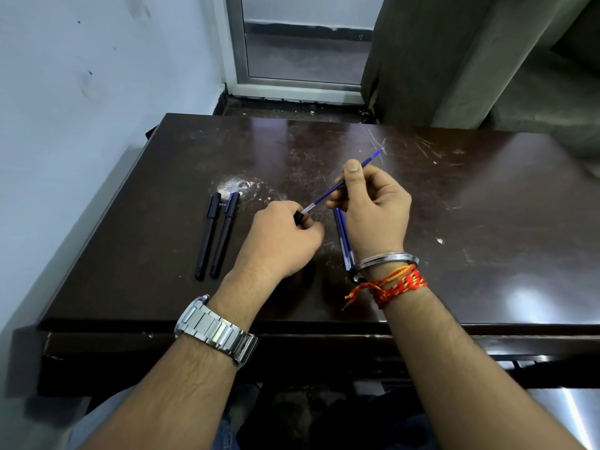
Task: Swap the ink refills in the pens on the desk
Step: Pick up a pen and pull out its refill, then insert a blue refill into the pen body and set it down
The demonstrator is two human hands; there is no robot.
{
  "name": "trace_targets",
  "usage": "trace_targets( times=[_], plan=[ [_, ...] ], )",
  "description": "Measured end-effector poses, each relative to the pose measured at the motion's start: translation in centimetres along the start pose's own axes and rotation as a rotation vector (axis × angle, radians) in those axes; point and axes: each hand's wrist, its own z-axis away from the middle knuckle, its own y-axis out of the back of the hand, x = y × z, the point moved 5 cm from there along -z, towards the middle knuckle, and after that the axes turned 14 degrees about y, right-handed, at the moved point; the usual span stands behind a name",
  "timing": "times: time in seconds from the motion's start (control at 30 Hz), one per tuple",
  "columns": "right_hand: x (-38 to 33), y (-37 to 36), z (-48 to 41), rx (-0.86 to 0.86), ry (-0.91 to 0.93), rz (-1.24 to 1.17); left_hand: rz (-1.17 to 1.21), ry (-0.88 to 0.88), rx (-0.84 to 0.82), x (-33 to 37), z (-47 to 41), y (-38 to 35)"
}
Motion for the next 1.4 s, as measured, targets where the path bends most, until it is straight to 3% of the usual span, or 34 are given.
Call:
trace_targets(
  times=[0.23,0.33,0.47,0.63,0.73,0.97,1.23,1.4],
  plan=[
    [0.5,-2.0,1.5,-0.374,0.021,0.249,-0.067,-0.042,0.008,0.3,0.5,0.0],
    [0.0,-1.3,1.3,-0.303,0.05,0.315,0.015,-0.034,0.052,0.1,0.3,0.2],
    [-0.6,0.6,0.0,-0.226,0.256,0.695,0.13,-0.042,0.128,0.0,0.0,0.7],
    [1.8,2.0,-0.6,-0.33,0.056,1.013,0.157,-0.029,0.112,-0.3,-0.2,0.6],
    [2.3,2.4,-0.6,-0.387,-0.048,1.066,0.155,-0.018,0.103,-0.4,-0.2,0.4],
    [2.5,2.5,-0.7,-0.477,-0.101,1.071,0.14,-0.013,0.076,-0.3,-0.1,0.4],
    [1.9,3.7,-1.5,-0.308,-0.087,1.004,0.118,-0.015,0.048,-0.2,-0.1,0.4],
    [2.4,4.0,-1.6,-0.369,-0.146,1.048,0.113,-0.013,0.034,-0.3,-0.2,0.3]
  ],
)
